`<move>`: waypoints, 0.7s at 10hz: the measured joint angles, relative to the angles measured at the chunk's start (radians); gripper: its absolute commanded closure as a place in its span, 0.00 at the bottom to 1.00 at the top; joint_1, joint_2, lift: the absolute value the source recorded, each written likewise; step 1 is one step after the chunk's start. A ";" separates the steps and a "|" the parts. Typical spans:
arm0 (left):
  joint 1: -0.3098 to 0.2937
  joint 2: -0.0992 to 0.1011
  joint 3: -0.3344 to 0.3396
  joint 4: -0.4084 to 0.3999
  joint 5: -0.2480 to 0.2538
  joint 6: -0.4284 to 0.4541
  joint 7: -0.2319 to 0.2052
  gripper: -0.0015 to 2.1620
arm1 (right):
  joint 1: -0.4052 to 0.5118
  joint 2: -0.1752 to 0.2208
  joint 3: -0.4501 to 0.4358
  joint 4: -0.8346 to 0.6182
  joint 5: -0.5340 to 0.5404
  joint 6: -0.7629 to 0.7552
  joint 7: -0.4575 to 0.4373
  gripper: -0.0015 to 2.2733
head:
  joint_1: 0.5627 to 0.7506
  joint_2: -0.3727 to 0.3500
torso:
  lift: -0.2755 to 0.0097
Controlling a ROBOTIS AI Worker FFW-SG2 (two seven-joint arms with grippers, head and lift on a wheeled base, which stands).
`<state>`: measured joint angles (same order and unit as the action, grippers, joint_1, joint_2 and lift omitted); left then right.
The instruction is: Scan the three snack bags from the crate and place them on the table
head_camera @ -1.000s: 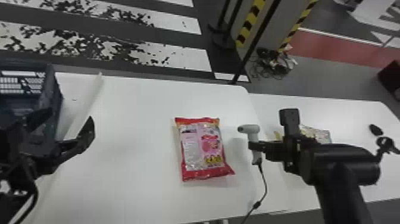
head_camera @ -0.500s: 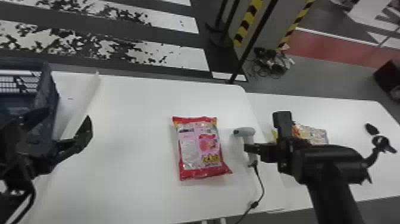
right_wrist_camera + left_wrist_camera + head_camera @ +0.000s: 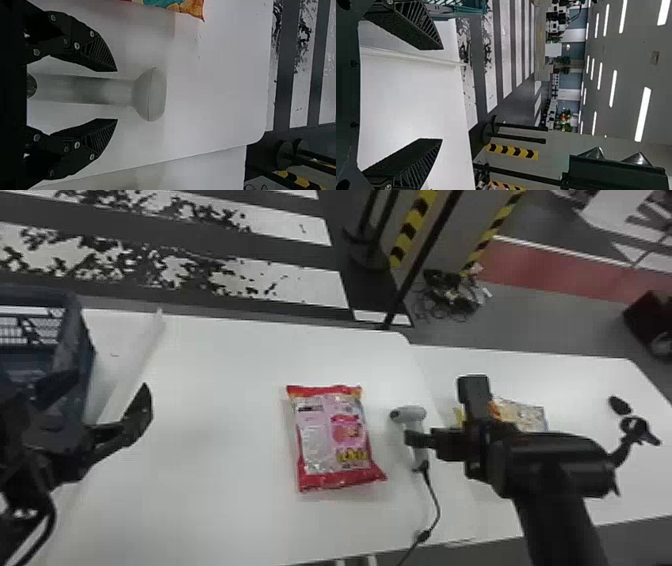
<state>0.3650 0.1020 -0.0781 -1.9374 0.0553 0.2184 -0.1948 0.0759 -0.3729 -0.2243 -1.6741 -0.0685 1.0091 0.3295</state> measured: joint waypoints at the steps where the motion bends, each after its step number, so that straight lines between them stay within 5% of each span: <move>1: 0.000 0.001 0.000 0.000 0.000 0.000 0.000 0.02 | 0.020 0.001 -0.014 -0.046 -0.011 0.013 0.000 0.06 | 0.70 0.05 | 0.75; 7: 0.003 0.002 0.000 -0.004 -0.002 0.002 0.000 0.02 | 0.132 0.016 -0.104 -0.291 -0.213 0.151 0.060 0.06 | 0.70 0.12 | 0.75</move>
<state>0.3678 0.1040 -0.0782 -1.9416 0.0537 0.2203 -0.1948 0.2078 -0.3572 -0.3282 -1.9652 -0.2815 1.1605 0.3900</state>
